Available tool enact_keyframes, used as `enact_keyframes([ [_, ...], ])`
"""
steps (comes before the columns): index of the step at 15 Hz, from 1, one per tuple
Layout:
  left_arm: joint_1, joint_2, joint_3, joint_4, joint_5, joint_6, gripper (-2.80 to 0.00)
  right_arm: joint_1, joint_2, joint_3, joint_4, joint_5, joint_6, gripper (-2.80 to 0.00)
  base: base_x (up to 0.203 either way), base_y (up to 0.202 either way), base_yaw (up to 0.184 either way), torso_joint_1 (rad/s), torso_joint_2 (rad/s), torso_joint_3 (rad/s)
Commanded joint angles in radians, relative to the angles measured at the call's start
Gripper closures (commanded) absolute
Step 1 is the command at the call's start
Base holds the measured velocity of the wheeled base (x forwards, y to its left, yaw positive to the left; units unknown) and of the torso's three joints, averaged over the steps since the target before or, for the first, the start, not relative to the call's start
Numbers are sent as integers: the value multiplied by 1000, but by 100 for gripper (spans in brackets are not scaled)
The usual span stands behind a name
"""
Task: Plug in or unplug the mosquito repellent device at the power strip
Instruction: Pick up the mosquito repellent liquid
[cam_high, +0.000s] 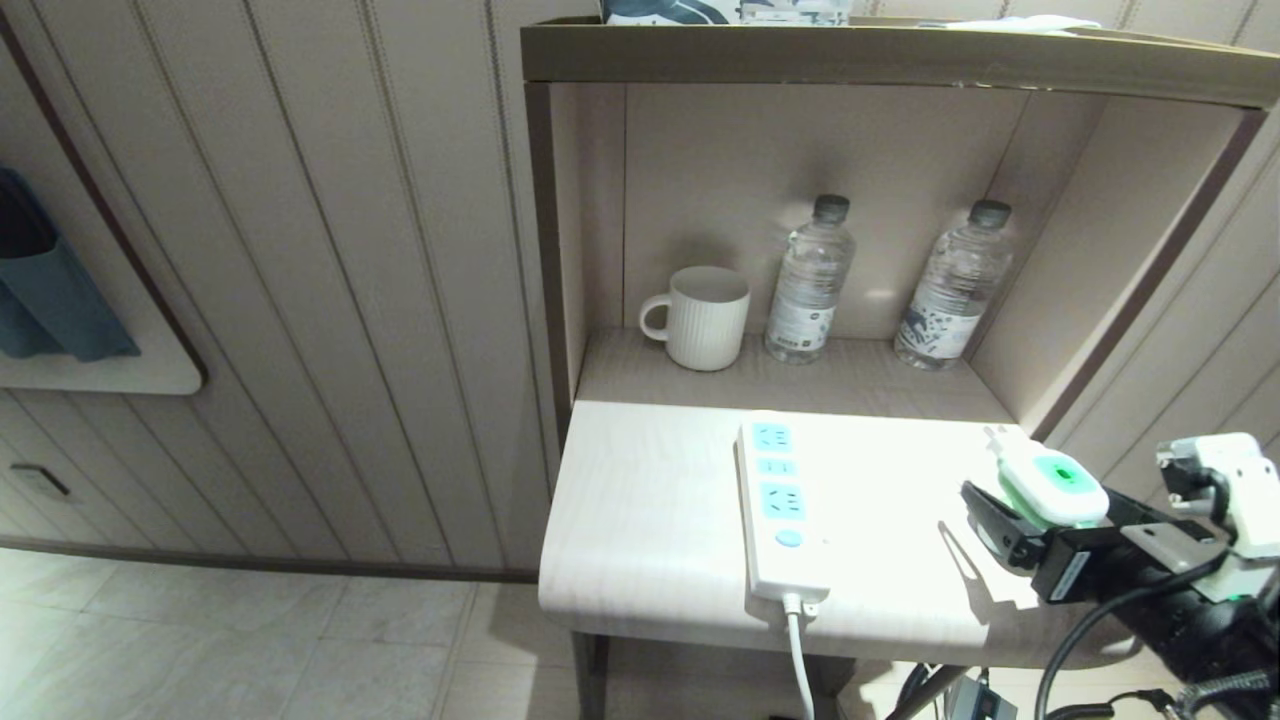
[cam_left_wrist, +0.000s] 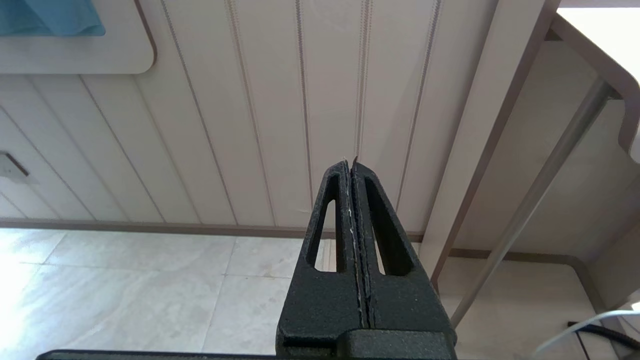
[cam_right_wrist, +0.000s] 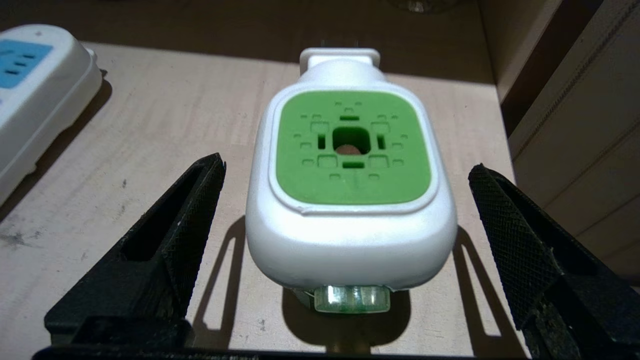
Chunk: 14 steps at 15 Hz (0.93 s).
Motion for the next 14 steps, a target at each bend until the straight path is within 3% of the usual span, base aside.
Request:
enact_keyframes([
  [1,0,0,0,0,0,0,0,2,81,-9,-48,4,-10,-280,0,0,0,0,0,0],
  [5,0,0,0,0,0,0,0,-7,80,-23,-50,74,-15,-280,0,0,0,0,0,0],
  [14,0,0,0,0,0,0,0,2,34,-67,-50,79,-24,-280,0,0,0,0,0,0],
])
